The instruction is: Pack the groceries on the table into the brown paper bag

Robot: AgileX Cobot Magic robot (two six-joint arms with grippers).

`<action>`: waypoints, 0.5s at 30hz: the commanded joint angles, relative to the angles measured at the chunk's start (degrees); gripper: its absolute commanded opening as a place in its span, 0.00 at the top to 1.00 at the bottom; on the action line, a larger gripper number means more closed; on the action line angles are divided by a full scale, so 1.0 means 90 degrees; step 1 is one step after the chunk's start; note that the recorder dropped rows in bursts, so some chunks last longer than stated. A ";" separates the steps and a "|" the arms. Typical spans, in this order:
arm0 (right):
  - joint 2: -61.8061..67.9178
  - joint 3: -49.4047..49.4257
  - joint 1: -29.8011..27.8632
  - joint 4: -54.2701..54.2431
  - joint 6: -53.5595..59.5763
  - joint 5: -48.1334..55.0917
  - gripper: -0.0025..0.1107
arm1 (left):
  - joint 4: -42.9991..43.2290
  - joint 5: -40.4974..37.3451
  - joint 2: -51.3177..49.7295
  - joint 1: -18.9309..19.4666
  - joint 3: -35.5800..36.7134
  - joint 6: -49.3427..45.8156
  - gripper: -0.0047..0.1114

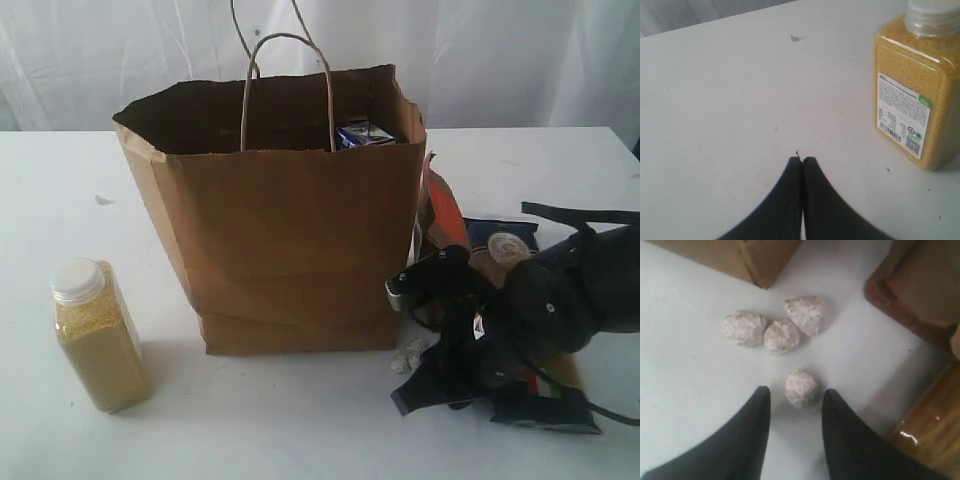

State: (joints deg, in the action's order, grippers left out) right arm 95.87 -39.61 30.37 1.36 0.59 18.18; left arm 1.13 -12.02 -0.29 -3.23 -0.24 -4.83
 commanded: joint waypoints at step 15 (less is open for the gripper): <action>0.0205 -0.0064 -0.0082 0.0032 0.0066 -0.0085 0.97 | -0.0063 0.0002 0.0033 0.0025 0.0027 0.0005 0.96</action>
State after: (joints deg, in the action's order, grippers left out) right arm 97.12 -40.29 30.25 1.36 0.59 16.66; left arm 1.13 -12.02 -0.29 -3.23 -0.24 -4.83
